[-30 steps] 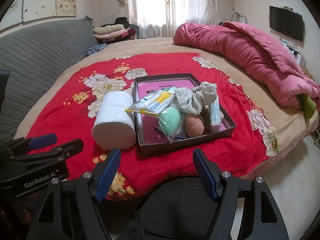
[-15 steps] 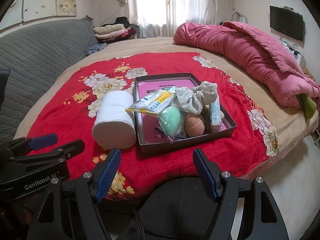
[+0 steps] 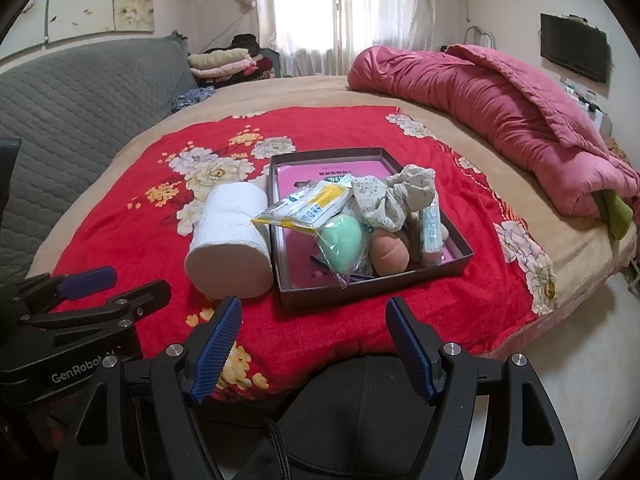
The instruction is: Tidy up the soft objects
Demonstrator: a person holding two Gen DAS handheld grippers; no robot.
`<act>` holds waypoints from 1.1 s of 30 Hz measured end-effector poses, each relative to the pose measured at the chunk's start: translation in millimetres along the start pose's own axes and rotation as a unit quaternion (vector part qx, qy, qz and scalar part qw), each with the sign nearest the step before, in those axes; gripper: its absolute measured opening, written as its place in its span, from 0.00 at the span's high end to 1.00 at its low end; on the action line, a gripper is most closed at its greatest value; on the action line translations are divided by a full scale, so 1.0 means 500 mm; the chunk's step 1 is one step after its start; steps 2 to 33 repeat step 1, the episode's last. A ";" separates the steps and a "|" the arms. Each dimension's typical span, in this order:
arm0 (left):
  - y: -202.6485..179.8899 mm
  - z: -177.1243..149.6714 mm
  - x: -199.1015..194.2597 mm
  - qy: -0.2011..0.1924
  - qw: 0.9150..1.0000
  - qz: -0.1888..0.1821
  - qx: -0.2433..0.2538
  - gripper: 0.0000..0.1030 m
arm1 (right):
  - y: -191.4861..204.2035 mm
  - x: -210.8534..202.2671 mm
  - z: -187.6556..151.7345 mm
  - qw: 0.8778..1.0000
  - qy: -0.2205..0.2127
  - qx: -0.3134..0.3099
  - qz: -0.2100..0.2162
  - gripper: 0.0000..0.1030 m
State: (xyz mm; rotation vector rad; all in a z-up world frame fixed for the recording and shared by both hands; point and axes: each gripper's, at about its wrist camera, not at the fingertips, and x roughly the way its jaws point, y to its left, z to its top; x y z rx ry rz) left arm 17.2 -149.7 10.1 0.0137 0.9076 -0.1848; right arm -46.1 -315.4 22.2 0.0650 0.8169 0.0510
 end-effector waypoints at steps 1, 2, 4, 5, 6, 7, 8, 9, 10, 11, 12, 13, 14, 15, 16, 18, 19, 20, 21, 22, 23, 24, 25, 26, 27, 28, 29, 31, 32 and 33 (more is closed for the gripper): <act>0.001 0.000 0.002 0.001 1.000 -0.001 0.000 0.37 | -0.001 0.001 0.000 1.000 0.001 -0.001 0.000 0.27; 0.001 0.000 0.002 0.001 1.000 -0.001 0.000 0.37 | -0.001 0.001 0.000 1.000 0.001 -0.001 0.000 0.27; 0.001 0.000 0.002 0.001 1.000 -0.001 0.000 0.37 | -0.001 0.001 0.000 1.000 0.001 -0.001 0.000 0.27; 0.001 0.000 0.002 0.001 1.000 -0.001 0.000 0.37 | -0.001 0.001 0.000 1.000 0.001 -0.001 0.000 0.27; 0.001 0.000 0.002 0.001 1.000 -0.001 0.000 0.37 | -0.001 0.001 0.000 1.000 0.001 -0.001 0.000 0.27; 0.001 0.000 0.002 0.001 1.000 -0.001 0.000 0.37 | -0.001 0.001 0.000 1.000 0.001 -0.001 0.000 0.27; 0.001 0.000 0.002 0.001 1.000 -0.001 0.000 0.37 | -0.001 0.001 0.000 1.000 0.001 -0.001 0.000 0.27; 0.001 0.000 0.002 0.001 1.000 -0.001 0.000 0.37 | -0.001 0.001 0.000 1.000 0.001 -0.001 0.000 0.27; 0.001 0.000 0.002 0.001 1.000 -0.001 0.000 0.37 | -0.001 0.001 0.000 1.000 0.001 -0.001 0.000 0.27; 0.001 0.000 0.002 0.001 1.000 -0.001 0.000 0.37 | -0.001 0.001 0.000 1.000 0.001 -0.001 0.000 0.27; 0.001 0.000 0.002 0.001 1.000 -0.001 0.000 0.37 | -0.001 0.001 0.000 1.000 0.001 -0.001 0.000 0.27; 0.001 0.000 0.002 0.001 1.000 -0.001 0.000 0.37 | -0.001 0.001 0.000 1.000 0.001 -0.001 0.000 0.27; 0.001 0.000 0.002 0.001 1.000 -0.001 0.000 0.37 | -0.001 0.001 0.000 1.000 0.001 -0.001 0.000 0.27; 0.001 0.000 0.002 0.001 1.000 -0.001 0.000 0.37 | -0.001 0.001 0.000 1.000 0.001 -0.001 0.000 0.27; 0.001 0.000 0.002 0.001 1.000 -0.001 0.000 0.37 | -0.001 0.001 0.000 1.000 0.001 -0.001 0.000 0.27; 0.001 0.000 0.002 0.001 1.000 -0.001 0.000 0.37 | -0.001 0.001 0.000 1.000 0.001 -0.001 0.000 0.27; 0.001 0.000 0.002 0.001 1.000 -0.001 0.000 0.37 | -0.001 0.001 0.000 1.000 0.001 -0.001 0.000 0.27; 0.001 0.000 0.002 0.001 1.000 -0.001 0.000 0.37 | -0.001 0.001 0.000 1.000 0.001 -0.001 0.000 0.27; 0.001 0.000 0.002 0.001 1.000 -0.001 0.000 0.37 | -0.001 0.001 0.000 1.000 0.001 -0.001 0.000 0.27; 0.001 0.000 0.002 0.001 1.000 -0.001 0.000 0.37 | -0.001 0.001 0.000 1.000 0.001 -0.001 0.000 0.27; 0.001 0.000 0.002 0.001 1.000 -0.001 0.000 0.37 | -0.001 0.001 0.000 1.000 0.001 -0.001 0.000 0.27; 0.001 0.000 0.002 0.001 1.000 -0.001 0.000 0.37 | -0.001 0.001 0.000 1.000 0.001 -0.001 0.000 0.27; 0.001 0.000 0.002 0.001 1.000 -0.001 0.000 0.37 | -0.001 0.001 0.000 1.000 0.001 -0.001 0.000 0.27; 0.001 0.000 0.002 0.001 1.000 -0.001 0.000 0.37 | -0.001 0.001 0.000 1.000 0.001 -0.001 0.000 0.27; 0.001 0.000 0.002 0.001 1.000 -0.001 0.000 0.37 | -0.001 0.001 0.000 1.000 0.001 -0.001 0.000 0.27; 0.001 0.000 0.002 0.001 1.000 -0.001 0.000 0.37 | -0.001 0.001 0.000 1.000 0.001 -0.001 0.000 0.27; 0.001 0.000 0.002 0.001 1.000 -0.001 0.000 0.37 | -0.001 0.001 0.000 1.000 0.001 -0.001 0.000 0.27; 0.001 0.000 0.002 0.001 1.000 -0.001 0.000 0.37 | -0.001 0.001 0.000 1.000 0.001 -0.001 0.000 0.27; 0.001 0.000 0.002 0.001 1.000 -0.001 0.000 0.37 | -0.001 0.001 0.000 1.000 0.001 -0.001 0.000 0.27; 0.001 0.000 0.002 0.001 1.000 -0.001 0.000 0.37 | -0.001 0.001 0.000 1.000 0.001 -0.001 0.000 0.27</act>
